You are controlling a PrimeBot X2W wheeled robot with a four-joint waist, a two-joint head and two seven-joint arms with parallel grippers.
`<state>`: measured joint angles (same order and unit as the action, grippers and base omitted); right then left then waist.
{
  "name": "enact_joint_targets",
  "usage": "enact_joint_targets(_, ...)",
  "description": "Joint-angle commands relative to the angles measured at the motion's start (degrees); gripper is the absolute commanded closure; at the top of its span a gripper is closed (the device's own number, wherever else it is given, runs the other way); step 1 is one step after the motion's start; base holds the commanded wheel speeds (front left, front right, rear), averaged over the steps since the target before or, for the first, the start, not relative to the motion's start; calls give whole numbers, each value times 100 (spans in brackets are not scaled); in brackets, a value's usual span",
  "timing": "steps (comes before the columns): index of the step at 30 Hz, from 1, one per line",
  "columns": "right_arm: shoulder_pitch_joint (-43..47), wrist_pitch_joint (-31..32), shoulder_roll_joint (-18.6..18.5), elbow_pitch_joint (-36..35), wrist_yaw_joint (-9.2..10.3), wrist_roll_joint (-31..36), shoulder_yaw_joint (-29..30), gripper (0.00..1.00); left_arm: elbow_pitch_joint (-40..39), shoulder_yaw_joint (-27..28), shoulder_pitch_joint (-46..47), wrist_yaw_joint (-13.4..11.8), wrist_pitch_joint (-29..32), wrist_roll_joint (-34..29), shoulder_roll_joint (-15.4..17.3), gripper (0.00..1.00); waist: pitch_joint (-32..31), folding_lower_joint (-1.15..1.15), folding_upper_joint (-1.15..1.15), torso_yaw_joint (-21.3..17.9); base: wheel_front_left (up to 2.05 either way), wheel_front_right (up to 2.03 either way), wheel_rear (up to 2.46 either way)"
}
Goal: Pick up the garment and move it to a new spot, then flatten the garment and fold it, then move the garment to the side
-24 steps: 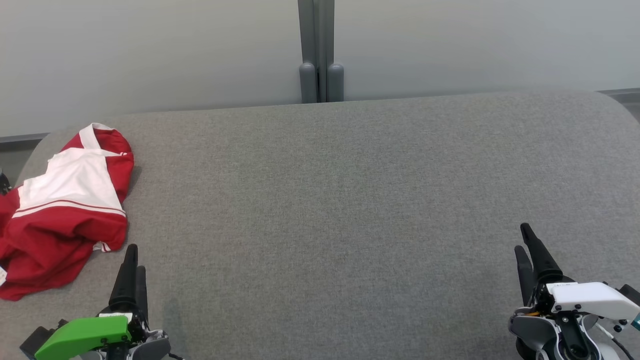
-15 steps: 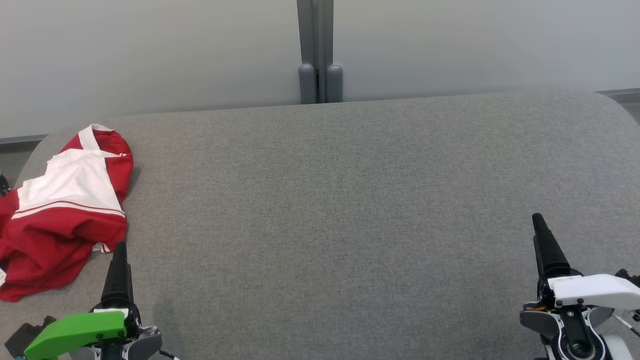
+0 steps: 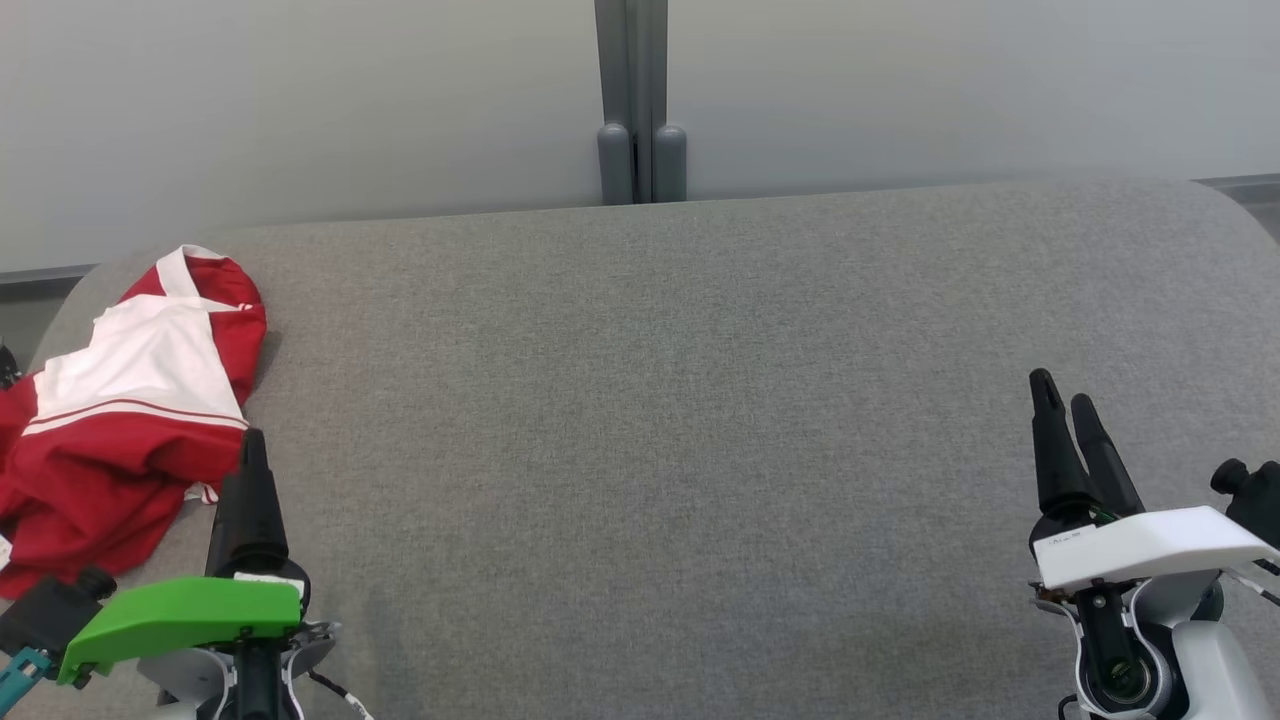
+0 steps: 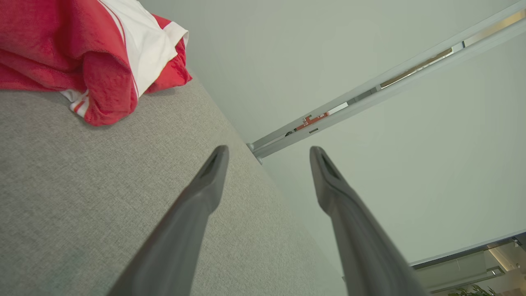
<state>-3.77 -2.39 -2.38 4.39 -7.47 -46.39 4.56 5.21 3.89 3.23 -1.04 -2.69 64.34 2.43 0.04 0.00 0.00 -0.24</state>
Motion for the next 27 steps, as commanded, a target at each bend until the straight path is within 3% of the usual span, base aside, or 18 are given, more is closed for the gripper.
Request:
enact_joint_targets(1,-80,-76,-37,-170,-1,420,-57,0,-200,-83,42,-100,-58,-288,39,0,3,0,0,6,0,0,0)
enact_joint_targets(6,-40,-170,-39,-349,-1,1104,-130,0,-377,-353,-13,-304,-154,-910,41,0,13,0,0,12,0,0,0)
enact_joint_targets(16,29,-357,-43,-609,-1,2416,-264,0,-504,-926,-11,-471,-332,-2363,44,0,30,0,0,14,0,0,0)
enact_joint_targets(27,112,-535,-47,-701,-2,3619,-475,0,-290,-1558,99,-1058,-515,-3564,290,0,37,0,0,8,0,0,0)
